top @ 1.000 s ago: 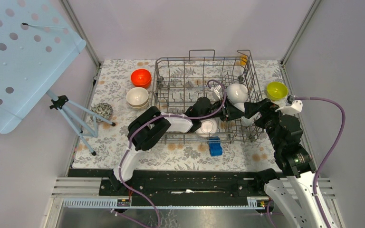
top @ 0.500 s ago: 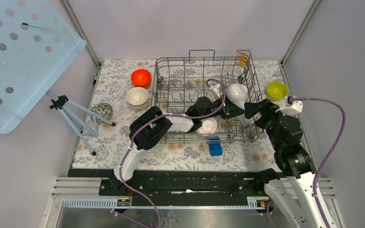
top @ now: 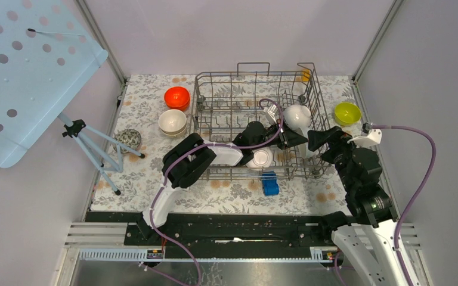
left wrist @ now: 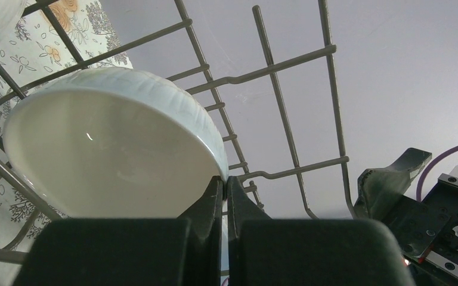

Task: Unload the bowls from the dish rack
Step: Pick up the bowl from the dish rack.

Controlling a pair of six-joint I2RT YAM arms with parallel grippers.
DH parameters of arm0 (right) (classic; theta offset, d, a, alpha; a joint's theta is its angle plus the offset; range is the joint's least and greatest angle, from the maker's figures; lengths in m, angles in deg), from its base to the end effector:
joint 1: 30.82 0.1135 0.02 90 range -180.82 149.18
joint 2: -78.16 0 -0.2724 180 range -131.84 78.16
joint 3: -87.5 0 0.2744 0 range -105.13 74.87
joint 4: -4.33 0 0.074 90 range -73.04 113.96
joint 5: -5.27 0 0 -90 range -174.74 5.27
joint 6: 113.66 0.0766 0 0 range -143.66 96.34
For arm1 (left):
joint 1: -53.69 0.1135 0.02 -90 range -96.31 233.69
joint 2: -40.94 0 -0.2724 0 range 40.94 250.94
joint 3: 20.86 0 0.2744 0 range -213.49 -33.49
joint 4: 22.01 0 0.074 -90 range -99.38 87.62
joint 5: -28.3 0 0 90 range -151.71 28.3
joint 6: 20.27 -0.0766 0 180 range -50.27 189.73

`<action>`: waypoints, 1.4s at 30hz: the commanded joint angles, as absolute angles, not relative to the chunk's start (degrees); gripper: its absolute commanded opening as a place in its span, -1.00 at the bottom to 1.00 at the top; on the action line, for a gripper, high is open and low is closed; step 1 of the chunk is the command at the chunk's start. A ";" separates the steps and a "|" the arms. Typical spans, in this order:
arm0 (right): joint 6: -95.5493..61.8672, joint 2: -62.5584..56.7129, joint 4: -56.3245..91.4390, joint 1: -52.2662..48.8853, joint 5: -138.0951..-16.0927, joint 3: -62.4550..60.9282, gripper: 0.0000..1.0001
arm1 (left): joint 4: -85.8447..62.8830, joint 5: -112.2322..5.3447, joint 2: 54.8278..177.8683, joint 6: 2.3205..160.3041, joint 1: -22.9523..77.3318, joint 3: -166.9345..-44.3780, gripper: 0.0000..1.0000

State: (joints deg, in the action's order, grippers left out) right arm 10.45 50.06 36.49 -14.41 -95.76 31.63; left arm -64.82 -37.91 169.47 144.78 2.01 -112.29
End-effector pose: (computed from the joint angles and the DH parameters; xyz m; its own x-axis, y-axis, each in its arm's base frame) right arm 0.1684 0.0343 0.3582 -0.1137 0.5403 -0.8337 -0.0369 0.8363 0.5470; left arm 0.3180 -0.4522 0.1754 -0.9181 -0.2640 -0.2955 0.3090 -0.0103 -0.9510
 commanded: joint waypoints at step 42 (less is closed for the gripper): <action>9.75 47.99 38.78 -13.85 -90.27 18.59 0.99 | -56.10 -36.40 142.42 135.19 6.53 -109.76 -1.00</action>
State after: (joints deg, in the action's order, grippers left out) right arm 10.06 50.24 39.38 -14.33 -93.66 22.82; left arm -55.64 -36.82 150.72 140.10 5.83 -110.19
